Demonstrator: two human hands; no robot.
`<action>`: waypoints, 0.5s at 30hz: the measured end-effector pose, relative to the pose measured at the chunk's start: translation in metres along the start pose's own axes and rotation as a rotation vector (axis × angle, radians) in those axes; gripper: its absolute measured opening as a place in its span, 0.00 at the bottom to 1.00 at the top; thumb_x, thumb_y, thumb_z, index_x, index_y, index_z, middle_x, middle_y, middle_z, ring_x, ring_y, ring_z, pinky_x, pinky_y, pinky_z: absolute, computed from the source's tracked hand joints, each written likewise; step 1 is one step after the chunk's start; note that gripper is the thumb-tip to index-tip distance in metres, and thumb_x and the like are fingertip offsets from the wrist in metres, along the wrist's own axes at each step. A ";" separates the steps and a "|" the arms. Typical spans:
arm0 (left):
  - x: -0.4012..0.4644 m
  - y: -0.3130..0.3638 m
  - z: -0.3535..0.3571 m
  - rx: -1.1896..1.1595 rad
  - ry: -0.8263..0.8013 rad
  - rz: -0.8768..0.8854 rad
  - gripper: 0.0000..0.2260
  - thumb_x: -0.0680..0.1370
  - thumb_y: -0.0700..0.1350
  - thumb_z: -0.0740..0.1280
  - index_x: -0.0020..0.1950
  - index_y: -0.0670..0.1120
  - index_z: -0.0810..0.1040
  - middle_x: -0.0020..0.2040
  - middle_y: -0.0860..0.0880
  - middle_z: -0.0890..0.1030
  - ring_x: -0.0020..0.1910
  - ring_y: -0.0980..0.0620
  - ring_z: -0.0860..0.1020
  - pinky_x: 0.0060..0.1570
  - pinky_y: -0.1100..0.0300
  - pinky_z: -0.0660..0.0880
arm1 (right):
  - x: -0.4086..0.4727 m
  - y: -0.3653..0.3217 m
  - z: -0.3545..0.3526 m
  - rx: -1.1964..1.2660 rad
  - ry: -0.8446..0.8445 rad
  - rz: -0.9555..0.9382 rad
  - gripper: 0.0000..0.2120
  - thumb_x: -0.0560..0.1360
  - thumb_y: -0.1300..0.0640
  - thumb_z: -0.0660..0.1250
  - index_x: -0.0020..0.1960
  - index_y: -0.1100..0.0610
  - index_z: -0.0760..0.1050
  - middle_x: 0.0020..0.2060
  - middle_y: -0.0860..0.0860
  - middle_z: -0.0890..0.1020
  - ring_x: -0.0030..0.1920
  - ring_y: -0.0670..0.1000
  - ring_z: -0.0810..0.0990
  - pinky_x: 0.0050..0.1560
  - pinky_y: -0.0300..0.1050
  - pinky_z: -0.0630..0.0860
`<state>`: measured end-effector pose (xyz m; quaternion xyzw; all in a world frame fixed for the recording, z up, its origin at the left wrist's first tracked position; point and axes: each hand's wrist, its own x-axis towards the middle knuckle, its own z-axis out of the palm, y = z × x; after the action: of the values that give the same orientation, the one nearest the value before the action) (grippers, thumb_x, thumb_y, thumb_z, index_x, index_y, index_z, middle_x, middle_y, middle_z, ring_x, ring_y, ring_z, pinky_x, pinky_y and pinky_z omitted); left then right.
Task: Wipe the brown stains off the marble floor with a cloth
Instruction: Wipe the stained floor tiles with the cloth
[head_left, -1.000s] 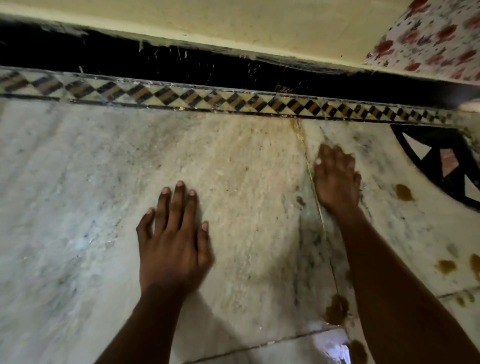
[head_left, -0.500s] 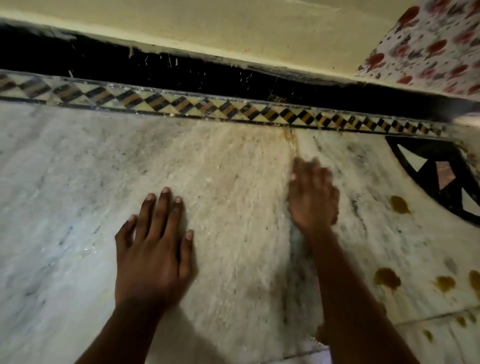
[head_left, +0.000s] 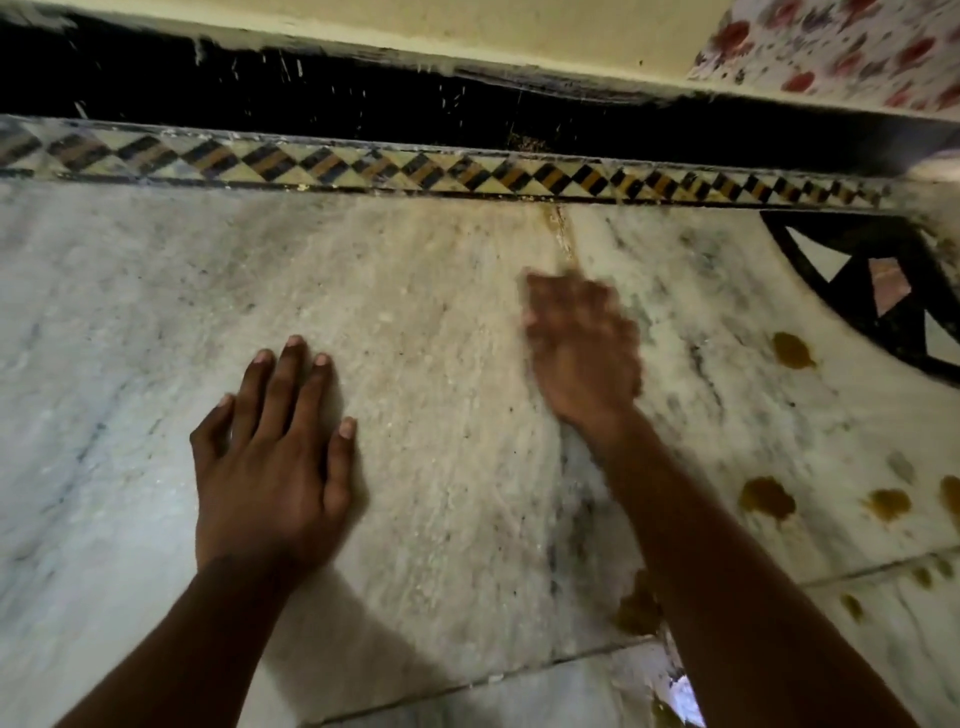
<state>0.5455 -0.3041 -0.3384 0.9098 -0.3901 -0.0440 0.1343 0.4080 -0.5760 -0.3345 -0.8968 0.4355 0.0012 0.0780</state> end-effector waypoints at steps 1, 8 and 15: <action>0.000 0.000 0.001 -0.004 0.003 -0.001 0.29 0.86 0.58 0.50 0.87 0.51 0.59 0.88 0.50 0.55 0.88 0.49 0.52 0.80 0.44 0.54 | 0.017 0.016 -0.006 0.019 0.018 0.176 0.28 0.86 0.37 0.41 0.85 0.38 0.46 0.87 0.49 0.48 0.86 0.62 0.45 0.82 0.70 0.48; -0.001 0.001 0.000 -0.016 0.013 0.003 0.29 0.86 0.59 0.49 0.87 0.52 0.58 0.88 0.51 0.55 0.88 0.50 0.51 0.80 0.44 0.54 | 0.049 -0.033 0.004 0.159 0.056 0.268 0.30 0.86 0.37 0.43 0.86 0.45 0.48 0.87 0.50 0.47 0.85 0.65 0.40 0.81 0.71 0.42; 0.002 -0.001 0.001 0.004 0.006 0.012 0.30 0.85 0.59 0.49 0.87 0.51 0.58 0.88 0.49 0.56 0.88 0.48 0.53 0.79 0.42 0.56 | -0.094 0.009 0.006 0.005 0.043 0.159 0.28 0.85 0.36 0.43 0.84 0.36 0.54 0.86 0.47 0.57 0.85 0.62 0.53 0.81 0.68 0.53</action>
<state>0.5471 -0.3053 -0.3395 0.9080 -0.3951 -0.0396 0.1337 0.3431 -0.5077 -0.3351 -0.8589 0.5071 -0.0131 0.0705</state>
